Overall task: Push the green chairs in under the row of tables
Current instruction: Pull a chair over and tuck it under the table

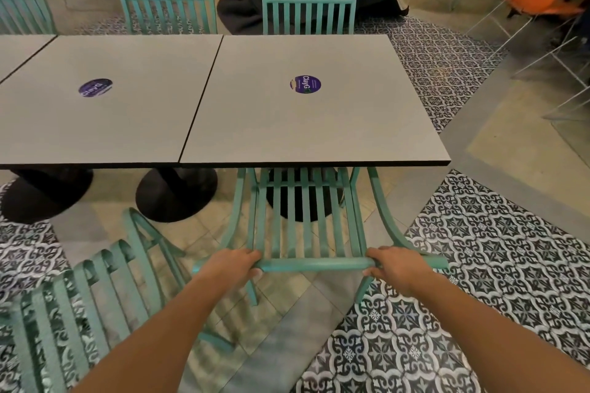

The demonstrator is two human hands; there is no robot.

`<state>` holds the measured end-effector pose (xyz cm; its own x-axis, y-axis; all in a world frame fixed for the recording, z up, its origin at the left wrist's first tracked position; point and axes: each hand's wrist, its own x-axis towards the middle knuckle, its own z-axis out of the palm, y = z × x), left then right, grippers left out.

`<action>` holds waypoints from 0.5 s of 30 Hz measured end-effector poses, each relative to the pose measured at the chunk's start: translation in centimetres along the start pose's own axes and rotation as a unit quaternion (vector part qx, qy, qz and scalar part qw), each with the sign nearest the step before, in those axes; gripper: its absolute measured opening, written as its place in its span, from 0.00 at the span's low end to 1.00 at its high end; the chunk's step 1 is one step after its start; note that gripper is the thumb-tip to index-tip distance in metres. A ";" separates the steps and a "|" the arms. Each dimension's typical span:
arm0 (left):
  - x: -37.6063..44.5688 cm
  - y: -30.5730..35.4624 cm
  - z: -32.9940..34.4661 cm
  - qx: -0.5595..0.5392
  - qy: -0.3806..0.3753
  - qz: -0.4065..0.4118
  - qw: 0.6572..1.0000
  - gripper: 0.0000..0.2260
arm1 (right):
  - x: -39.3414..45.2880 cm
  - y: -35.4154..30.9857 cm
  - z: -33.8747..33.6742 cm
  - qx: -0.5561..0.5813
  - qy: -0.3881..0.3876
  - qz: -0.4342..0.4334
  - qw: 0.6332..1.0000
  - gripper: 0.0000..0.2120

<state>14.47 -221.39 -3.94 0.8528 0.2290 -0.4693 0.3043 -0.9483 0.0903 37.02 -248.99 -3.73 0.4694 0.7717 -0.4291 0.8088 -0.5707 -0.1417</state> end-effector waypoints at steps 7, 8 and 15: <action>-1.0 0.0 0.6 -0.039 0.074 -0.067 0.994 0.18 | -0.6 0.0 0.6 -0.002 0.031 0.029 0.999 0.17; -1.5 -0.4 1.5 -0.093 0.150 -0.109 0.978 0.19 | -0.8 0.3 0.9 -0.001 0.032 0.046 0.998 0.18; -2.6 -3.2 4.3 -0.725 0.211 -0.463 0.464 0.28 | -2.5 0.9 0.9 0.569 0.312 0.450 0.613 0.37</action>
<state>9.46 -219.92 -6.83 -0.0137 0.7036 -0.7105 0.3267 0.6747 0.6618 36.29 -251.69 -3.56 0.8760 -0.2452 -0.4153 -0.4815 -0.3964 -0.7817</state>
